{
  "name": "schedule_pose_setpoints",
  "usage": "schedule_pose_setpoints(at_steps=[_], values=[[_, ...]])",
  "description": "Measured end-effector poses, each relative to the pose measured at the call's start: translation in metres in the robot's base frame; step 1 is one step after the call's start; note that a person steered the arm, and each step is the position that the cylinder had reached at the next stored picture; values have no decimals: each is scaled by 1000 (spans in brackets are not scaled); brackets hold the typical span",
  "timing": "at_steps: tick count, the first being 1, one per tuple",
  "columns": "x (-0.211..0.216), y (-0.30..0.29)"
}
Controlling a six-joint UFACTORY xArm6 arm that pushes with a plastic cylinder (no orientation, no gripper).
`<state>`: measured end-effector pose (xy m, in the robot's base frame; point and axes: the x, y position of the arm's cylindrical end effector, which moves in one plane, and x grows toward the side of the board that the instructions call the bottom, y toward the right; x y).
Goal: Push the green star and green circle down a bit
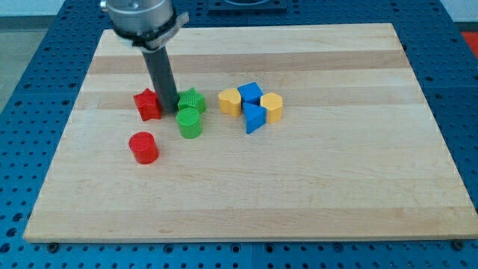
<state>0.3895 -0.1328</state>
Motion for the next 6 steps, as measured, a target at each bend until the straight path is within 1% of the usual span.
schedule_pose_setpoints(at_steps=[1,2,3,4,5,6], values=[[-44,0],[-51,29],[-49,35],[-49,29],[-36,22],[32,20]])
